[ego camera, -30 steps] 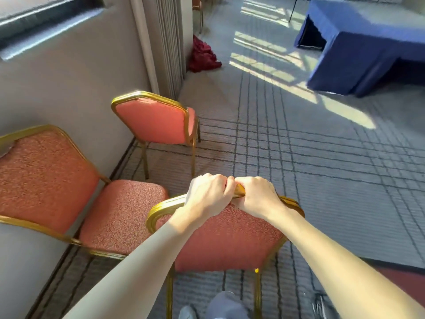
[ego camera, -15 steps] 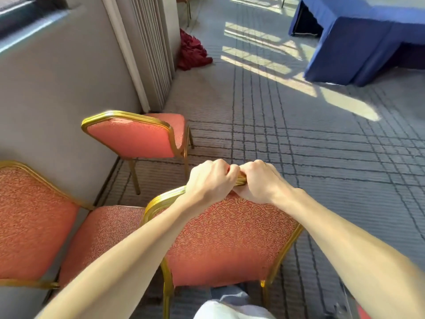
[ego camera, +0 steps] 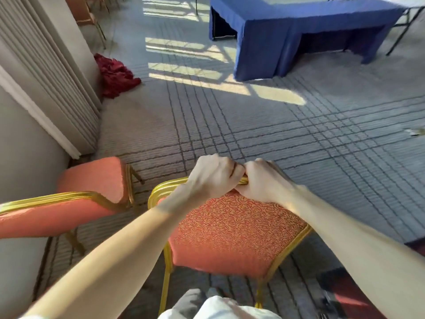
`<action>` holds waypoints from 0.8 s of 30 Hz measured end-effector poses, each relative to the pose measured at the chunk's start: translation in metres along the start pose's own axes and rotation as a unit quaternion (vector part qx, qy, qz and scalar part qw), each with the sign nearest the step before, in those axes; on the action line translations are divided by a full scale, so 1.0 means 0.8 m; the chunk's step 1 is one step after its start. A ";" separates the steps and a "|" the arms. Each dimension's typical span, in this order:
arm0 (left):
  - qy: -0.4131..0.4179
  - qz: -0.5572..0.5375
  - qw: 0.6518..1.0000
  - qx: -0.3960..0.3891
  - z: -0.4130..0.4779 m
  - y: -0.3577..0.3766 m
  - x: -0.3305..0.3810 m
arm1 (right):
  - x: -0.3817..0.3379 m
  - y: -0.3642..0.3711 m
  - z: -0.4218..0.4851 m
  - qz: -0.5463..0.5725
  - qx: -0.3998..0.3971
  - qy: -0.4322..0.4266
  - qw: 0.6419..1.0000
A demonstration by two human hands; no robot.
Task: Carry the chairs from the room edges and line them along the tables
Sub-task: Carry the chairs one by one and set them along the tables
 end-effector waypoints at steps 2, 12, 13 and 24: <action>0.042 -0.002 0.999 0.002 0.026 0.015 0.004 | 0.022 -0.008 0.007 -0.017 0.025 0.025 0.999; 0.194 -0.047 0.978 -0.059 0.137 0.141 0.002 | 0.139 0.045 0.061 -0.056 0.029 0.186 0.980; 0.206 -0.043 0.976 -0.063 0.143 0.152 0.001 | 0.146 0.049 0.066 -0.053 0.016 0.194 0.979; 0.202 -0.101 0.973 -0.053 0.314 0.214 -0.006 | 0.268 -0.008 0.157 -0.002 0.107 0.356 0.928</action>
Point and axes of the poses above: each hand's wrist, its own z-axis towards the middle knuckle, its own y-axis out of the palm, x = y × z, the point moved 7 cm from there along z, towards the middle knuckle, and after that the axes turned 12 degrees about y, right-handed, at the moved point
